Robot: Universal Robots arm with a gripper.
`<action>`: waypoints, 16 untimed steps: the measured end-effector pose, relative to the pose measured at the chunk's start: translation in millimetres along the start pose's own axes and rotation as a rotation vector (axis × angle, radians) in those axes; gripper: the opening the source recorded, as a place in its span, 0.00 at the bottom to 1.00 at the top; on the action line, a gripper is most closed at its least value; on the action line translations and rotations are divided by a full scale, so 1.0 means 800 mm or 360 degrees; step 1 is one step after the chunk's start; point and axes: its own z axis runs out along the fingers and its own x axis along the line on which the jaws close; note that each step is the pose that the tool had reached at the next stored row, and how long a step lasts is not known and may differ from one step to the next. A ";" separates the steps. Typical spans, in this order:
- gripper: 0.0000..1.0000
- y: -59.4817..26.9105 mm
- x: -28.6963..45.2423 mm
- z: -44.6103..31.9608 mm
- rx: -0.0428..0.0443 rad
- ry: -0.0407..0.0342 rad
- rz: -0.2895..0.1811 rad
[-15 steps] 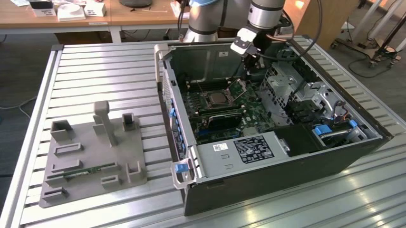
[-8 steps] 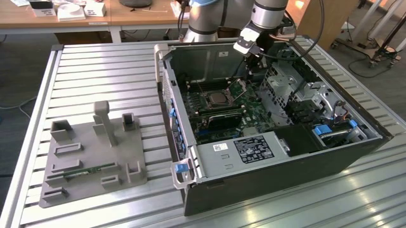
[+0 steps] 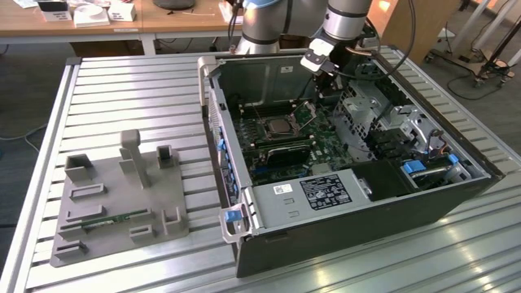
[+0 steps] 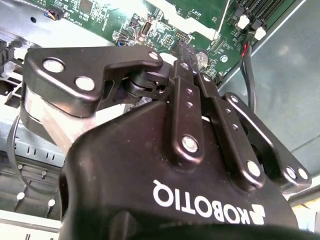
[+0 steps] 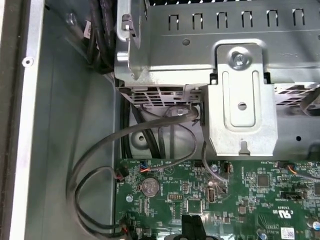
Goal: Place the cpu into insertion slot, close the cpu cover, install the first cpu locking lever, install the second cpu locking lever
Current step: 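Close the cpu cover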
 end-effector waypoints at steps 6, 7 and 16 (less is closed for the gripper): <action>0.10 0.004 -0.0002 0.0131 0.0015 0.0000 0.0000; 0.10 0.003 -0.0007 0.0143 0.0018 0.0000 0.0000; 0.10 0.002 -0.0116 0.0168 0.0026 0.0000 -0.0013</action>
